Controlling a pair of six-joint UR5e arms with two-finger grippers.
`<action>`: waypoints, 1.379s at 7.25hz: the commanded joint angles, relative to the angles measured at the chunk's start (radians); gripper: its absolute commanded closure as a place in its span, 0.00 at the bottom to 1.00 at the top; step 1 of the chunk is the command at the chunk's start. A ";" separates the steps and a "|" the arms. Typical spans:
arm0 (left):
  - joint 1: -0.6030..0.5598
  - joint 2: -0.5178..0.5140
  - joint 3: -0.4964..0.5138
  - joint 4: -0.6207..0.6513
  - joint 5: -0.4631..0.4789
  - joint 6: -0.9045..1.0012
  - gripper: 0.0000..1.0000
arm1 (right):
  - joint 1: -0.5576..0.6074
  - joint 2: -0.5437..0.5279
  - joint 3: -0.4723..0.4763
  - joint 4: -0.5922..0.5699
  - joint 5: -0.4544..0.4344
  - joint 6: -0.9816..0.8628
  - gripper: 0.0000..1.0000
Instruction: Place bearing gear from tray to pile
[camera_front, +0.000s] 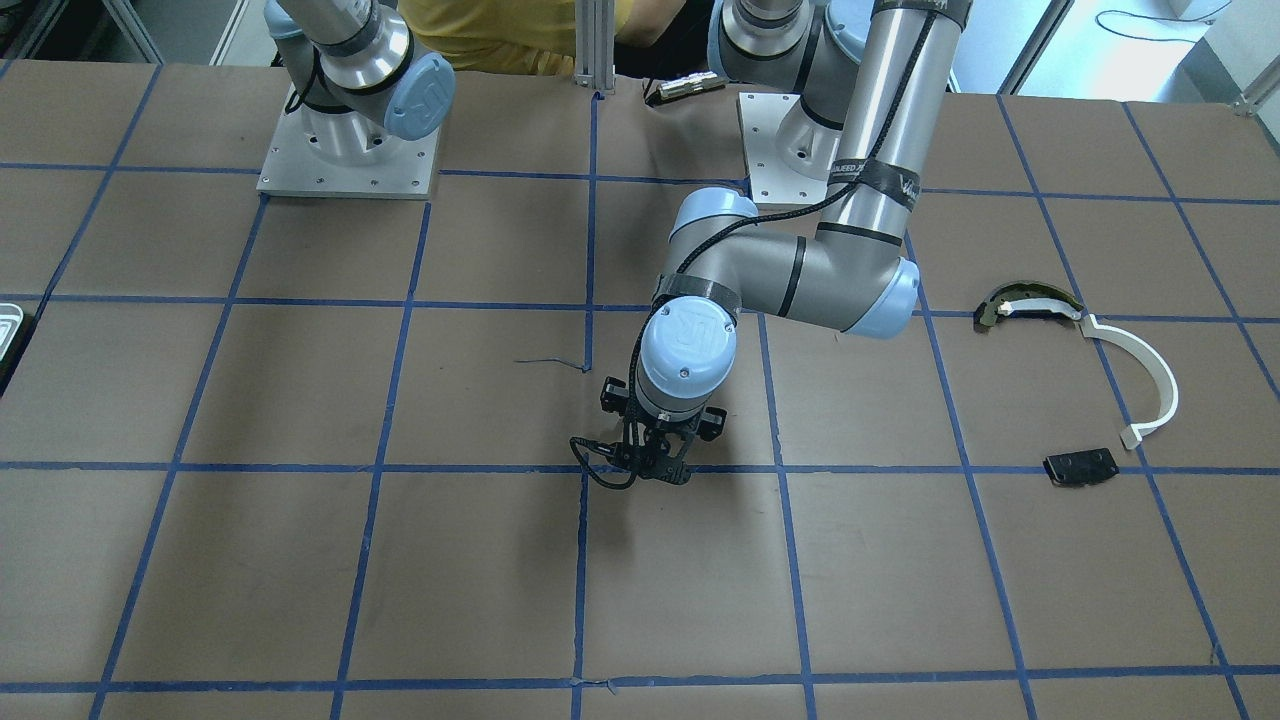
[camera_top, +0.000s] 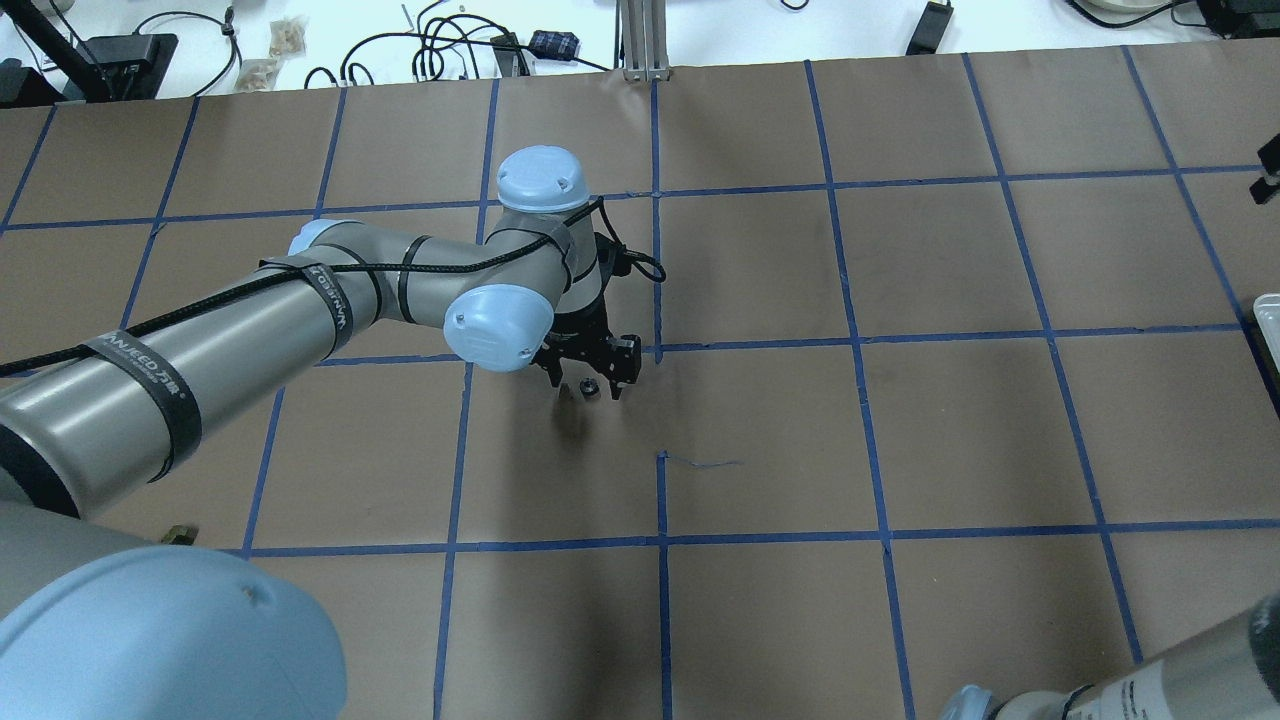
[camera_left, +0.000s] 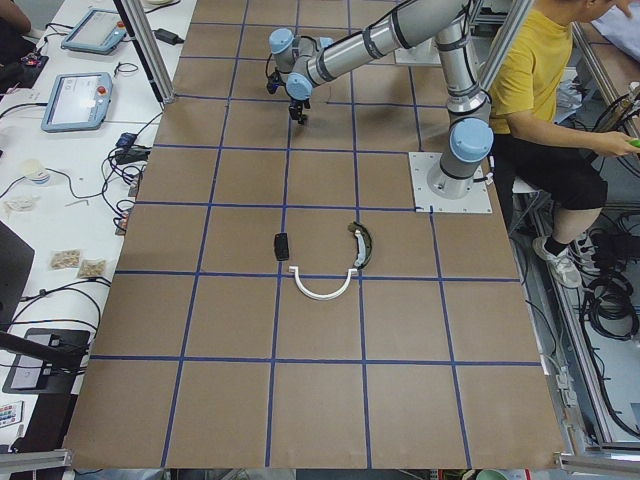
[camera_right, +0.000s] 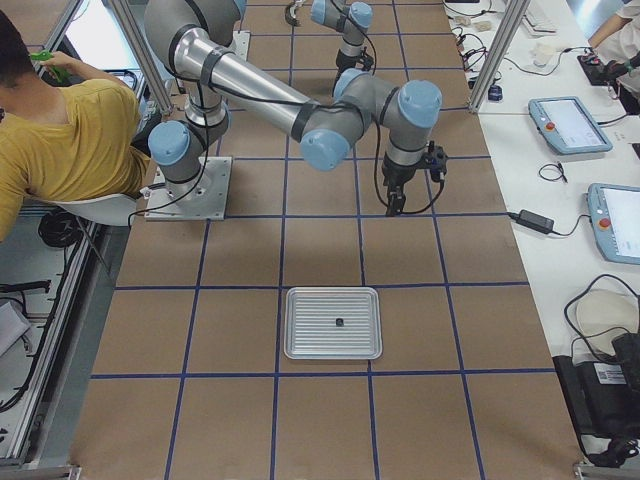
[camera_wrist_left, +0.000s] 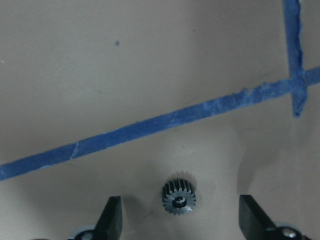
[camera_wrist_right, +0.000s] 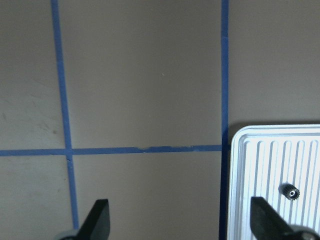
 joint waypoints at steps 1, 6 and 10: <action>-0.001 -0.001 0.001 -0.002 0.001 0.003 0.36 | -0.101 0.080 0.129 -0.221 -0.010 -0.120 0.00; -0.001 -0.012 0.006 0.003 0.001 0.005 1.00 | -0.224 0.172 0.197 -0.411 -0.030 -0.275 0.04; 0.098 0.057 0.094 -0.099 0.013 0.011 1.00 | -0.233 0.175 0.203 -0.402 -0.033 -0.286 0.34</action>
